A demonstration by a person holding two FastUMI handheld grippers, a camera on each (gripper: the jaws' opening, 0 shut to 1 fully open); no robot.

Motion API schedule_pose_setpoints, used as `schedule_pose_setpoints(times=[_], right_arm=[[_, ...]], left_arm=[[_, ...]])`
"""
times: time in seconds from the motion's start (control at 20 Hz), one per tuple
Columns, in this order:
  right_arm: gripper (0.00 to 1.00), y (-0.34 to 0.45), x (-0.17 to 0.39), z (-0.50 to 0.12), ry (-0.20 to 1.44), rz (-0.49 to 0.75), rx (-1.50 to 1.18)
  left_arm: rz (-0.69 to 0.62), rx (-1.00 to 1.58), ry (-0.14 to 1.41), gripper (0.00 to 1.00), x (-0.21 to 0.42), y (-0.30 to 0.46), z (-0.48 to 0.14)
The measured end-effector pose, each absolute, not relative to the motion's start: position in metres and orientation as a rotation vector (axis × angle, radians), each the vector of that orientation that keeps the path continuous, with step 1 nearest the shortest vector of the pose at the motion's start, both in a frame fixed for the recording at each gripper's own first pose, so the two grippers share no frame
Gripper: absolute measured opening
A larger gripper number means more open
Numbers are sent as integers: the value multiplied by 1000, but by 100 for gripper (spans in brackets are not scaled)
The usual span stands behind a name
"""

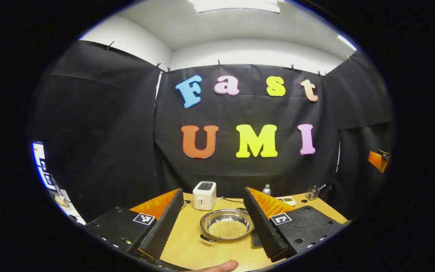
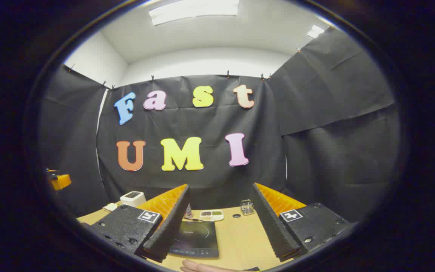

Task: First push the handle of the pot to place it horizontally, then grasp the pot with both hands and set it on the induction cooktop.

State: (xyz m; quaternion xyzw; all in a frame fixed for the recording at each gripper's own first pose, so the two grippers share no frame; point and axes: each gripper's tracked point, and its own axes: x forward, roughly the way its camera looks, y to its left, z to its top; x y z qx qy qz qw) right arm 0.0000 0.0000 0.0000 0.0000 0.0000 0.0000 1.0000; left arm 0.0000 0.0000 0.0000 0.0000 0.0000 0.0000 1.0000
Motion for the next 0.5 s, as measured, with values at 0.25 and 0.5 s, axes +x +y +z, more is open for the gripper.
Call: schedule_pose_setpoints(times=[0.25, 0.5], right_arm=[[96, -2, -4, 2, -13, 9, -27], [96, -2, -5, 1, -22, 18, -31]], left_arm=[[-21, 24, -16, 95, -5, -13, 0], [-59, 26, -9, 95, -5, -27, -5]])
